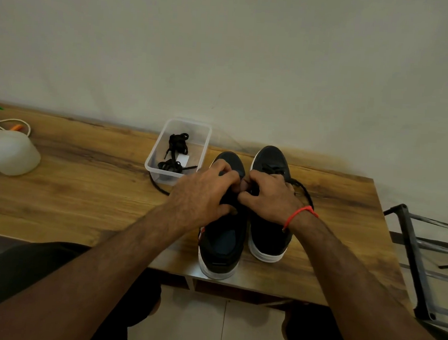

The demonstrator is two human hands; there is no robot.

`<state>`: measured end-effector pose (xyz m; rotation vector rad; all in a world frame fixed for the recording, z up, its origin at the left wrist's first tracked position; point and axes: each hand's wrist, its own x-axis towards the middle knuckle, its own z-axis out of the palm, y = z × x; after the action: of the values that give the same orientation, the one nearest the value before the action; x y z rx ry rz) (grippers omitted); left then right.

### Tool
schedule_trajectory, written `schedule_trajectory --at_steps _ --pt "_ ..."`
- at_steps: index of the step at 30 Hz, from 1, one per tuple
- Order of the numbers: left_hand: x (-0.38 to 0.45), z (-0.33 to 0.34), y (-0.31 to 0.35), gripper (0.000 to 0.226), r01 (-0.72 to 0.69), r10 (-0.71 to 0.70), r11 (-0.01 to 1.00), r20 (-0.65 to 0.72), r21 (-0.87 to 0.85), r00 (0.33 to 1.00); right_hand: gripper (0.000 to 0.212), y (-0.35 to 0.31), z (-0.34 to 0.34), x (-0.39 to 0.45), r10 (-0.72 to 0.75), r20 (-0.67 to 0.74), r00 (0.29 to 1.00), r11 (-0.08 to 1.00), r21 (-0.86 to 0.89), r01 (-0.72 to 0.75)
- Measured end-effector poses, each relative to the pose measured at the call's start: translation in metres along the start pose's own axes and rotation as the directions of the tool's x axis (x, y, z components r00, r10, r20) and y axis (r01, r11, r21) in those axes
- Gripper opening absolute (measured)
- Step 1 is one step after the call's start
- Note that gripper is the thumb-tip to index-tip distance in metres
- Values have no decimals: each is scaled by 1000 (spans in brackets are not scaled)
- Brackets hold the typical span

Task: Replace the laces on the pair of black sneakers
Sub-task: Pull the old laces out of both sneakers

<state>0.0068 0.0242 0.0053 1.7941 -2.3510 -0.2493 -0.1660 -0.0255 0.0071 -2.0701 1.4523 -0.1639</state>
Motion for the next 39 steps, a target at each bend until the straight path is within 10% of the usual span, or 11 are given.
schedule_trajectory --at_steps 8,15,22,29,39 --pt "1 1 -2 19 119 -138 974 -87 -194 987 11 -2 -2 -1 -37 30 999 999 12 37" --pt "8 1 2 6 400 -400 562 184 -724 898 8 -7 -1 -2 -52 -59 997 998 -44 50" --pt "4 -2 -14 68 330 -267 859 208 -391 941 25 -9 1 -2 -78 -131 988 992 91 90" --pt "4 3 -11 57 304 -256 869 170 -392 952 12 -15 4 -5 -239 -166 957 954 144 263" --pt "2 2 -5 60 86 -85 952 16 -295 996 14 -14 9 -1 -144 -101 984 986 75 152"
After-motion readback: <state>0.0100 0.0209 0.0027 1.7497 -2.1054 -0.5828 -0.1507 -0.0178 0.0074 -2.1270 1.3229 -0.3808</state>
